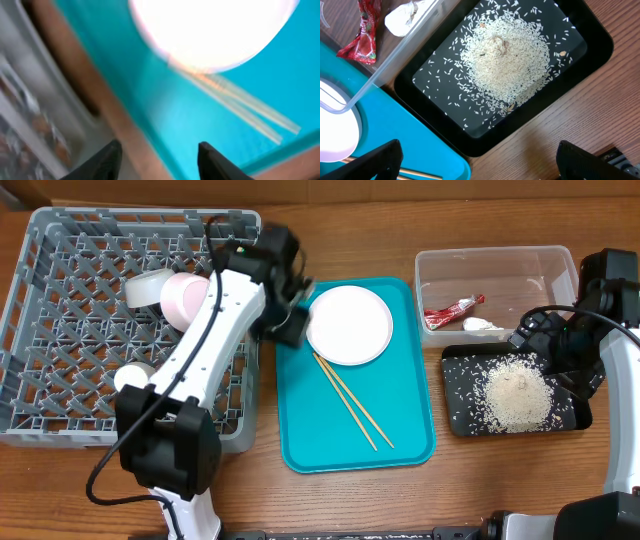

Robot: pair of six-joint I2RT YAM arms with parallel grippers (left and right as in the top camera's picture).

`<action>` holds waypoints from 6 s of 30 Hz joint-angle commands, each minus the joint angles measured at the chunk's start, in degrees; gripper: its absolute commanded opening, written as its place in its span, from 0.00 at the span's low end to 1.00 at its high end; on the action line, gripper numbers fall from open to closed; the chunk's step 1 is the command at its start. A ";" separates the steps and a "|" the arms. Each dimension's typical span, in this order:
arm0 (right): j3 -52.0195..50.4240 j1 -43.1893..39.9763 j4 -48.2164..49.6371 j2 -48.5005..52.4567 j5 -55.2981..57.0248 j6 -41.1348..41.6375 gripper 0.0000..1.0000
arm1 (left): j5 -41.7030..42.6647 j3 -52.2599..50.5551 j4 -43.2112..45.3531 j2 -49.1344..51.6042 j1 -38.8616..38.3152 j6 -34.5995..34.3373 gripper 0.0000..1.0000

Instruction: Sort waste into correct bins and load items into the dishwasher

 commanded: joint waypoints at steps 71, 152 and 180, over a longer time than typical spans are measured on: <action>0.70 -0.17 0.13 -0.39 0.52 -3.41 1.00 | -3.58 -29.92 20.31 -5.86 -15.02 -57.09 0.04; 0.70 -0.17 -0.07 -0.37 0.50 -4.90 1.00 | -12.11 -17.38 16.26 -6.29 12.07 -7.32 0.27; 0.70 -0.17 -0.07 -0.39 0.50 -4.92 1.00 | -4.22 -19.54 17.94 -4.15 -17.64 -54.14 0.49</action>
